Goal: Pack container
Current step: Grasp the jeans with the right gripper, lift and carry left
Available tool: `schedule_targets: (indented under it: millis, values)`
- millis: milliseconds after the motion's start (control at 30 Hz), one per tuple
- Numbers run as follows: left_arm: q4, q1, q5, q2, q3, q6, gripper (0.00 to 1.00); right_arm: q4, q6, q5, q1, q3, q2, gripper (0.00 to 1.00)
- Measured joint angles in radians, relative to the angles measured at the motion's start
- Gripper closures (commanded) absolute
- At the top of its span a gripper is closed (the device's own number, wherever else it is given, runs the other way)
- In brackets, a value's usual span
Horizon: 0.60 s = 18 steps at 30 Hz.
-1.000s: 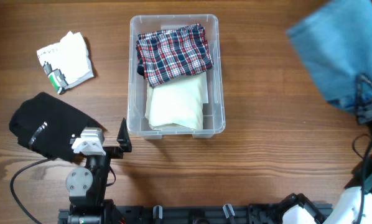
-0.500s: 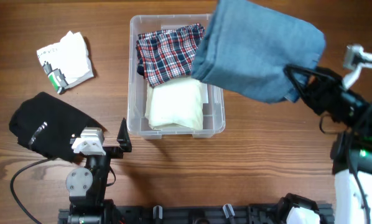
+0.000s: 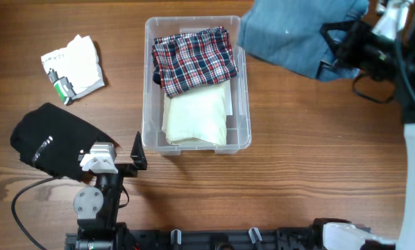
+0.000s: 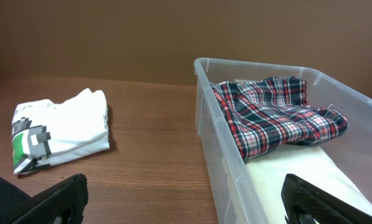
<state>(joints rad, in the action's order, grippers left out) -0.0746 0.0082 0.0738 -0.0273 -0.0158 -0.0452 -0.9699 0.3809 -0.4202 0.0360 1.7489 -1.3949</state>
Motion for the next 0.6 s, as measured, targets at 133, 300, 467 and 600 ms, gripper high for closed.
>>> schedule_targets:
  millis: [133,300,467,600]
  values:
    - [0.000,0.000,0.000,0.000,0.000,0.000,0.00,-0.034,-0.052,0.148,-0.165,0.068,-0.055,0.95]
    - [0.000,0.000,0.000,0.000,0.000,0.000,0.00,-0.066,-0.052,0.178,-0.333,0.073,-0.119,0.96]
    - [0.000,0.000,0.000,0.000,0.000,0.000,0.00,-0.108,-0.024,0.132,-0.394,0.073,-0.193,0.96]
    - [0.000,0.000,0.000,0.000,0.000,0.000,0.00,-0.095,-0.012,0.071,-0.395,0.048,-0.210,0.96]
